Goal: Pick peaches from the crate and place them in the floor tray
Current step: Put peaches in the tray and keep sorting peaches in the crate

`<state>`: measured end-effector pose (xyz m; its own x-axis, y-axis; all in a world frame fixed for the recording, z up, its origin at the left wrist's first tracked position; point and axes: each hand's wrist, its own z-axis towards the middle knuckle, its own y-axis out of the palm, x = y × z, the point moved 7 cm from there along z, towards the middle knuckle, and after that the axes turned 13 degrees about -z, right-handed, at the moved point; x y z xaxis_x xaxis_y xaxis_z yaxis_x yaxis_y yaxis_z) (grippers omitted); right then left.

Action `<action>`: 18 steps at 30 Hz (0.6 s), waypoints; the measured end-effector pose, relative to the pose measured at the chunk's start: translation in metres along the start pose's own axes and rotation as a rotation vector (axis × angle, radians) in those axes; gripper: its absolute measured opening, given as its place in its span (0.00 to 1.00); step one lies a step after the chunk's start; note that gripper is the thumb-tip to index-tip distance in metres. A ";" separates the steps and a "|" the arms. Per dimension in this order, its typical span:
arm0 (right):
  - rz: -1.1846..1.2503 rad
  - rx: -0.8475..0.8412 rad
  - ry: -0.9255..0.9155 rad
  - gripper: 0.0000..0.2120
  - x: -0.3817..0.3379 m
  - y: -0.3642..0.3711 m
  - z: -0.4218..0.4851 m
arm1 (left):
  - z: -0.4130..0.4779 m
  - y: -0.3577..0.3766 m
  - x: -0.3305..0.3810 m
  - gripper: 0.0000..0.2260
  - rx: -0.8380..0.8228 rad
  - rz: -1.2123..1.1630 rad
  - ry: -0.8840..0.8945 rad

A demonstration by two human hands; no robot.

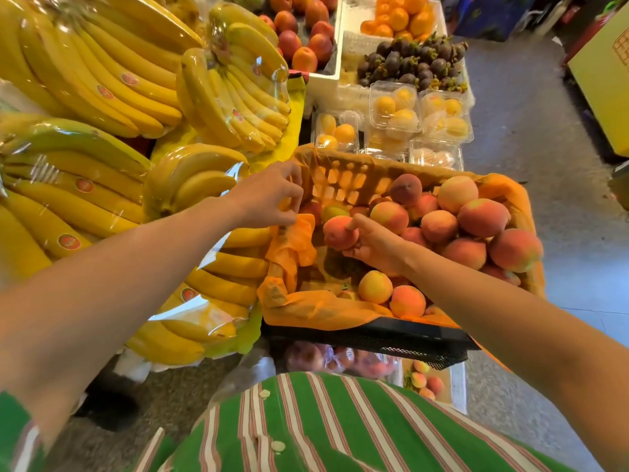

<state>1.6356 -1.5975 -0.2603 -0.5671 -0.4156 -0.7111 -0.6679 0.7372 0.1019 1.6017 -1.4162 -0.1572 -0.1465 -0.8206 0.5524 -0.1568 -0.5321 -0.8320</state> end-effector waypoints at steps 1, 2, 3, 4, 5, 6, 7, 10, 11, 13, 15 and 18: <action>0.046 -0.021 -0.010 0.24 -0.001 -0.003 -0.004 | -0.002 -0.002 0.000 0.04 -0.010 0.002 -0.007; 0.063 -0.044 -0.020 0.23 -0.001 -0.005 -0.008 | -0.004 -0.002 -0.002 0.05 -0.023 0.007 -0.019; 0.038 -0.072 -0.049 0.21 -0.001 -0.006 -0.012 | -0.006 -0.002 -0.003 0.05 -0.031 0.010 -0.030; -0.028 -0.113 -0.101 0.18 -0.004 -0.003 -0.017 | -0.008 -0.002 -0.002 0.04 -0.028 0.010 -0.032; -0.085 -0.152 -0.148 0.15 -0.007 0.000 -0.023 | -0.009 -0.001 0.000 0.03 -0.013 0.004 -0.025; -0.105 -0.177 -0.185 0.15 -0.010 0.002 -0.029 | -0.009 0.000 0.004 0.03 0.011 -0.009 -0.006; -0.093 -0.188 -0.204 0.18 -0.010 0.002 -0.032 | -0.008 0.001 0.010 0.04 0.031 -0.027 0.013; -0.055 -0.158 -0.252 0.28 -0.013 -0.006 -0.043 | -0.001 0.011 0.029 0.11 0.021 -0.072 0.070; -0.110 -0.114 -0.258 0.29 -0.014 -0.009 -0.046 | 0.001 0.016 0.036 0.14 0.001 -0.086 0.082; -0.190 -0.070 -0.283 0.32 -0.019 -0.008 -0.054 | 0.005 0.028 0.048 0.23 -0.070 -0.097 0.091; -0.161 -0.100 -0.304 0.31 -0.023 -0.004 -0.058 | 0.008 0.040 0.057 0.33 -0.135 -0.093 0.104; -0.120 -0.152 -0.301 0.26 -0.029 0.005 -0.065 | 0.013 0.044 0.062 0.37 -0.117 -0.168 0.130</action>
<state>1.6172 -1.6161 -0.1940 -0.3281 -0.3021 -0.8950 -0.7981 0.5956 0.0915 1.5981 -1.4930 -0.1604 -0.2320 -0.6848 0.6909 -0.3005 -0.6250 -0.7204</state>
